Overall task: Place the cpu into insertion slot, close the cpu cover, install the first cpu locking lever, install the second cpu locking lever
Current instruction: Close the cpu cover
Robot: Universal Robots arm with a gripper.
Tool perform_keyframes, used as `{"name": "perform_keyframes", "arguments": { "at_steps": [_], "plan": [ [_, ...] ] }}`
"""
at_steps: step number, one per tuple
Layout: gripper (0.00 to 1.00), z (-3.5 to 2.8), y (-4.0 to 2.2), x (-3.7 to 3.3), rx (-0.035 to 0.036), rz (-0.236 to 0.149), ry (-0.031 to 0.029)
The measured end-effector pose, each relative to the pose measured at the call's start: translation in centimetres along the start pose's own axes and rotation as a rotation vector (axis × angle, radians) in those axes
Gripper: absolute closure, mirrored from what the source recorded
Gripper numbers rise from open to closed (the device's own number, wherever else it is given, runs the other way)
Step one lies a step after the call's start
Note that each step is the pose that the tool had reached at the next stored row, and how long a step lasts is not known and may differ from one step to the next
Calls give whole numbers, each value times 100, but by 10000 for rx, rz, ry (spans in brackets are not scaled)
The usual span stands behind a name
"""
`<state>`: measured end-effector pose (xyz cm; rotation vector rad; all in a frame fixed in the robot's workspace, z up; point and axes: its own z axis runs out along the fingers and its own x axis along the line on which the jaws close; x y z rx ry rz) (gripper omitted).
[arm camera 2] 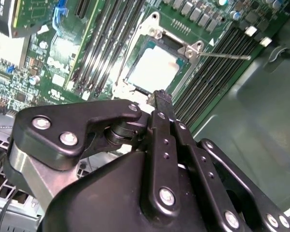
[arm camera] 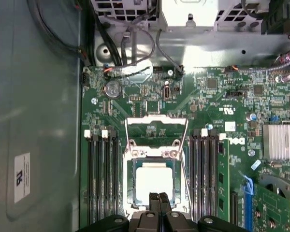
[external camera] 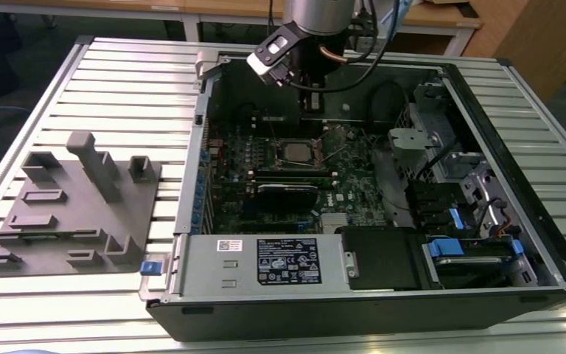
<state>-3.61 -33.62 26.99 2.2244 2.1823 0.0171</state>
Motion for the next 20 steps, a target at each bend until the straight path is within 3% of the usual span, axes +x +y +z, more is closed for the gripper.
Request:
{"name": "perform_keyframes", "arguments": {
  "at_steps": [6,16,20],
  "plan": [
    [89,7,89,5,0,0,9],
    [89,9,99,6,0,-2,10],
    [89,12,138,7,0,0,10]
  ]
}}
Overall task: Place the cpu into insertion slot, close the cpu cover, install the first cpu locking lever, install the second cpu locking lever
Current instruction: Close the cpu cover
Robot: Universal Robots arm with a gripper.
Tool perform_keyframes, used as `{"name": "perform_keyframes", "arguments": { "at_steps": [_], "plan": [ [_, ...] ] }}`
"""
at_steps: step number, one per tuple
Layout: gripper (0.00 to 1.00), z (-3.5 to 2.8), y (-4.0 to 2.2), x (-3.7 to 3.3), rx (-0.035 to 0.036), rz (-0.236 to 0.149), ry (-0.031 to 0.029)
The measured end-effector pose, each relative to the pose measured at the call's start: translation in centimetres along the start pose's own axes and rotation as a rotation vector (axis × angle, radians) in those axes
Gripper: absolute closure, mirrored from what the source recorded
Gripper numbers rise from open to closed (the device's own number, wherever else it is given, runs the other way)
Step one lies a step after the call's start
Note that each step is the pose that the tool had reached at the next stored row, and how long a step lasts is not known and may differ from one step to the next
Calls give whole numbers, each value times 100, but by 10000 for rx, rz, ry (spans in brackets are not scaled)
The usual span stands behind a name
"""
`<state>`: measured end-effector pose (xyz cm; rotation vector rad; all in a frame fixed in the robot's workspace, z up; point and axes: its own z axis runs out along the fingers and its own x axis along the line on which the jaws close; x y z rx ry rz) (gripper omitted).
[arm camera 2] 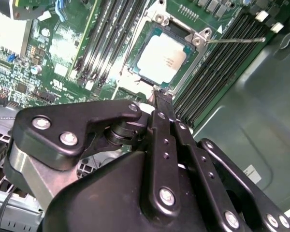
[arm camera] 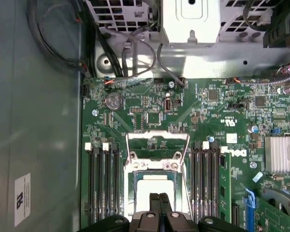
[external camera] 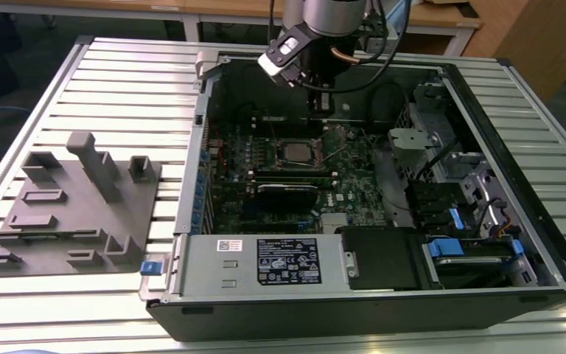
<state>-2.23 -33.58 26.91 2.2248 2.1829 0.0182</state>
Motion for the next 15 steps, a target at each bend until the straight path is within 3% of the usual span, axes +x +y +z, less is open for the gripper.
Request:
{"name": "perform_keyframes", "arguments": {
  "at_steps": [9,15],
  "plan": [
    [89,2,29,1,0,1,0],
    [89,9,117,5,0,1,0]
  ]
}}
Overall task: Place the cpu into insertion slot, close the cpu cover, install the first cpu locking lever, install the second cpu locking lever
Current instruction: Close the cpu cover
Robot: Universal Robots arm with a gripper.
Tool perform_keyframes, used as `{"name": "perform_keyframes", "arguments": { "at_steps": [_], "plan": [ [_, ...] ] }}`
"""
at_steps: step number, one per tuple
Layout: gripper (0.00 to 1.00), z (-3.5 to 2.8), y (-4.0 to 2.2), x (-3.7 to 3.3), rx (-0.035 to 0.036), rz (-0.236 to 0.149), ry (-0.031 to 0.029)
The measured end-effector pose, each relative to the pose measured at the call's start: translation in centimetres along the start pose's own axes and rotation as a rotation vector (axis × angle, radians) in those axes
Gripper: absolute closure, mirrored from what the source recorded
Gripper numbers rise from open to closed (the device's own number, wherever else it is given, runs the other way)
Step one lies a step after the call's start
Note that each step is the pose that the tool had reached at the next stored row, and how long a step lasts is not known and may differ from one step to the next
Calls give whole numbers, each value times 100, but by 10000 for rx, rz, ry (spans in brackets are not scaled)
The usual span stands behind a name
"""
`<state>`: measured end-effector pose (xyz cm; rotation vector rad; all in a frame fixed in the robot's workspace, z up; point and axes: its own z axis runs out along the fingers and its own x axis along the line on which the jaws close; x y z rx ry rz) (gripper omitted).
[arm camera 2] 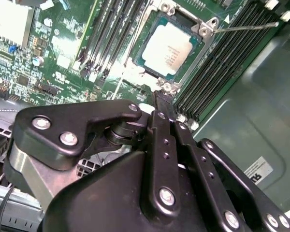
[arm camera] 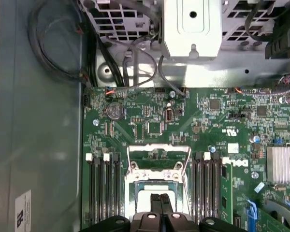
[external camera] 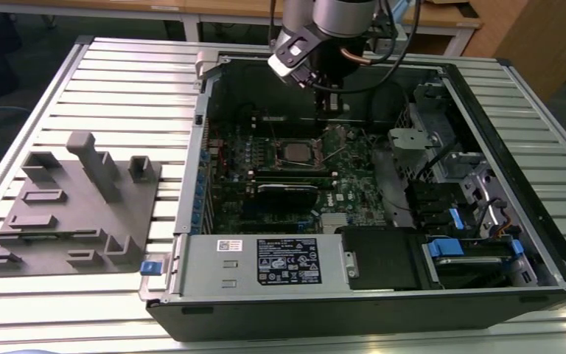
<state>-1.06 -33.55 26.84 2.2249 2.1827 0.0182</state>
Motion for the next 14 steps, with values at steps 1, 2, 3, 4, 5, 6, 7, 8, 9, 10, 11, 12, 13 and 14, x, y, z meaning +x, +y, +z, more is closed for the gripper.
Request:
{"name": "perform_keyframes", "arguments": {
  "at_steps": [1,2,3,4,5,6,7,8,9,10,11,12,13,14],
  "plan": [
    [89,2,19,1,0,0,1],
    [89,4,50,4,0,-1,-1],
    [89,6,80,6,0,0,-1],
    [89,8,105,8,0,0,0],
    [89,9,127,12,1,0,-1],
    [89,12,149,15,0,-1,0],
    [89,15,172,17,-1,-1,2],
    [89,16,191,22,0,-1,0],
    [89,18,207,25,0,-1,0],
    [89,20,228,27,0,0,1],
    [89,22,248,30,0,0,2],
    [89,23,266,31,0,-1,0],
    [89,25,282,33,0,-1,0],
    [89,27,303,35,1,-1,-1]
  ]
}}
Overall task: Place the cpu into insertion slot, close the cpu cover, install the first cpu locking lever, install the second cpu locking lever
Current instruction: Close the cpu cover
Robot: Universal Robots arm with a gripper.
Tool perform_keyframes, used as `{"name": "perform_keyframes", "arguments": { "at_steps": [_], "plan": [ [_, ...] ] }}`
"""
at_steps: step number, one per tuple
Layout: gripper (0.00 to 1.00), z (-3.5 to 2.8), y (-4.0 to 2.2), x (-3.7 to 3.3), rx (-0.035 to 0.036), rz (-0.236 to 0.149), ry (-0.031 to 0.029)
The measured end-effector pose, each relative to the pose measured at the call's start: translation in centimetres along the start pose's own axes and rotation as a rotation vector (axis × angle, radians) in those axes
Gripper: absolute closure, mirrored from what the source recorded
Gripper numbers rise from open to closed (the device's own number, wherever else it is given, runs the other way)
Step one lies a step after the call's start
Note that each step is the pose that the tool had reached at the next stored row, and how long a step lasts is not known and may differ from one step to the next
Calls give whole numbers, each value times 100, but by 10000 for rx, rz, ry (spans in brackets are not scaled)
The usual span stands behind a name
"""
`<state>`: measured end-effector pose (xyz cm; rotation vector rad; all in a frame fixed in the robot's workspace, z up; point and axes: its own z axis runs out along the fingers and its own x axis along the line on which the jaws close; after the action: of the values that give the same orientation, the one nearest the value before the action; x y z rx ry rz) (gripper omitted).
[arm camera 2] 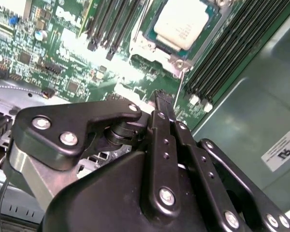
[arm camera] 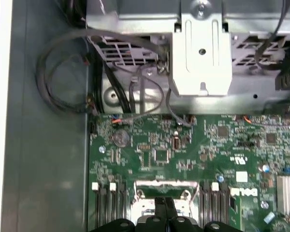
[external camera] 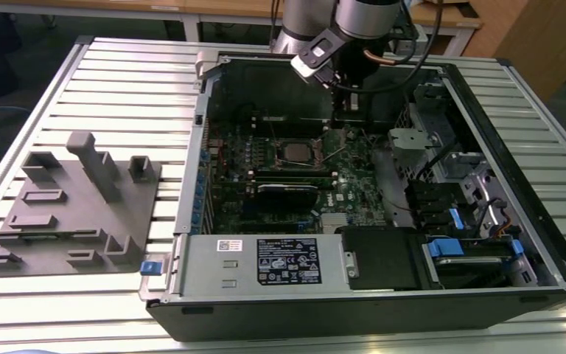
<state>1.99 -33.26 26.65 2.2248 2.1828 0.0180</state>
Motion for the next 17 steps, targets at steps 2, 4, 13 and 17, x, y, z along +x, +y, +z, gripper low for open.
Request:
{"name": "perform_keyframes", "arguments": {
  "at_steps": [2,4,13,17],
  "plan": [
    [89,4,32,5,-1,1,2],
    [89,6,67,8,0,-1,0],
    [89,25,284,35,-1,-30,2],
    [89,31,321,44,-1,-61,14]
  ]
}}
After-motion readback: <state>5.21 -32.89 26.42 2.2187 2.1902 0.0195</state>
